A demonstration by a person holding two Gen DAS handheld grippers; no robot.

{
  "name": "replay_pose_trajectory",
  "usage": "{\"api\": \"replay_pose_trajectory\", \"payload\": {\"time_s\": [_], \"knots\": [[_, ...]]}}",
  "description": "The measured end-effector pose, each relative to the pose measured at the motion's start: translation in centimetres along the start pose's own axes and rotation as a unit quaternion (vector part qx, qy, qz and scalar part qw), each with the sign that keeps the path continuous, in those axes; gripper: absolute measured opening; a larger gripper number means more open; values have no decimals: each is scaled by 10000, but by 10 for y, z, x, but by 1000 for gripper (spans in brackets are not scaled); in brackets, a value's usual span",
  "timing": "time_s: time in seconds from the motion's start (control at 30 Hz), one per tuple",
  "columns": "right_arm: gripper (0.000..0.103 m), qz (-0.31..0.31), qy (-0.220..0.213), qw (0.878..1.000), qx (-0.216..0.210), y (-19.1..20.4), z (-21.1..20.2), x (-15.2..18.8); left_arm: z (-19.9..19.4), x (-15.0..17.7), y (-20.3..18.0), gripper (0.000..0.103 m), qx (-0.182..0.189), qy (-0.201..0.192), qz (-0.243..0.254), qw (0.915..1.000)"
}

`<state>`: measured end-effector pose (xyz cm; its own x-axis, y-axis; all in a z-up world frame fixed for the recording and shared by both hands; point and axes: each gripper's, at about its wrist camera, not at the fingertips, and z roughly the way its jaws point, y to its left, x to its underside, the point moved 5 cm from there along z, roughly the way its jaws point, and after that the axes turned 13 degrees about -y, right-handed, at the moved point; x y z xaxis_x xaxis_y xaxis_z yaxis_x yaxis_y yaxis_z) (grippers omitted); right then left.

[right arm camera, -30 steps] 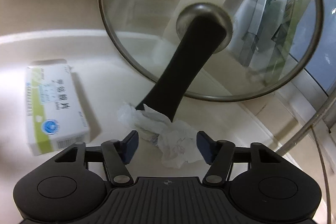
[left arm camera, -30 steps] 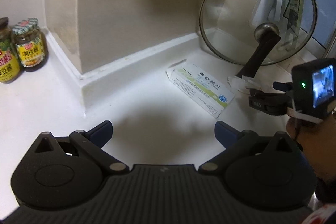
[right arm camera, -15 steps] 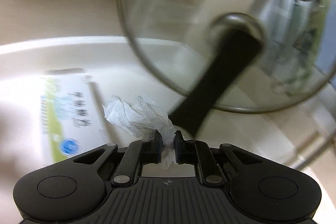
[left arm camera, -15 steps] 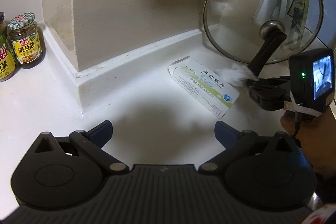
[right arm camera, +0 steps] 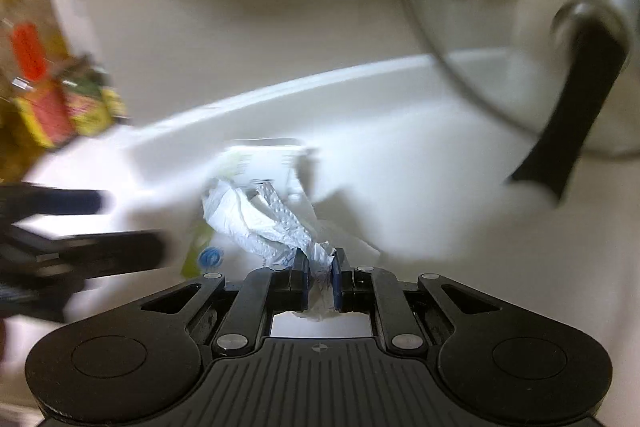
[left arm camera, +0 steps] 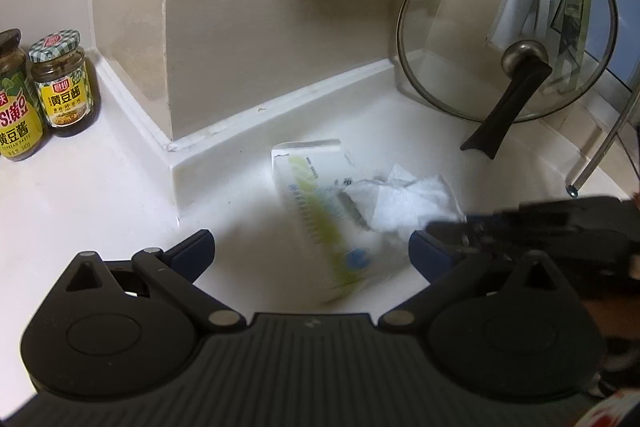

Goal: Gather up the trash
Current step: 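Grasp the crumpled white tissue with the right tool while the left tool grasps the white medicine box, then carry the tissue and medicine box down over the wastebasket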

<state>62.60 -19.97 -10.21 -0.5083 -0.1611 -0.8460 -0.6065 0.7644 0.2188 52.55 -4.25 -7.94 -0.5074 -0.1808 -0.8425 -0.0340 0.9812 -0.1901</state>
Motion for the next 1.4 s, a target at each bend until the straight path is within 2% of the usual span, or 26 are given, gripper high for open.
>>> {"api": "replay_pose_trajectory", "payload": {"time_s": [0.07, 0.2, 0.3, 0.37, 0.5, 0.6, 0.63, 0.73, 0.9, 1.03, 1.13, 1.23, 1.4], "knots": [[11, 341, -54, 9994, -81, -1, -8, 1, 1, 1, -2, 102, -17, 1, 112, 9999], [11, 410, -427, 9957, 710, -24, -21, -10, 9, 2, -11, 102, -48, 39, 314, 9995], [11, 512, -570, 9914, 1065, -36, -28, -11, 20, 4, -22, 102, -90, 57, 507, 9987], [11, 502, -620, 9893, 1218, -39, -31, -10, 30, 7, -31, 97, -133, 102, 674, 9976], [11, 537, -652, 9881, 1283, -48, -39, -4, 46, 12, -43, 90, -261, 159, 903, 9954], [11, 585, -655, 9877, 1290, -46, -46, 2, 52, 12, -48, 81, -330, 132, 1172, 9925], [11, 591, -656, 9877, 1288, -45, -47, 2, 51, 13, -48, 74, -348, 120, 1253, 9914], [11, 615, -665, 9879, 1259, -43, -47, 4, 42, 16, -43, 74, -280, 160, 1325, 9907], [11, 651, -633, 9891, 1157, -39, -41, 7, 14, 27, -32, 74, -98, 446, 1475, 9880], [11, 658, -622, 9897, 1108, -35, -40, 10, 11, 28, -25, 85, -109, 543, 1215, 9911], [11, 662, -618, 9897, 1112, -33, -40, 11, 22, 25, -26, 85, -255, 470, 1096, 9925], [11, 680, -628, 9890, 1155, -34, -39, 11, 30, 22, -29, 80, -393, 375, 973, 9938], [11, 729, -649, 9877, 1219, -34, -43, 15, 37, 29, -27, 70, -600, 461, 900, 9931]]}}
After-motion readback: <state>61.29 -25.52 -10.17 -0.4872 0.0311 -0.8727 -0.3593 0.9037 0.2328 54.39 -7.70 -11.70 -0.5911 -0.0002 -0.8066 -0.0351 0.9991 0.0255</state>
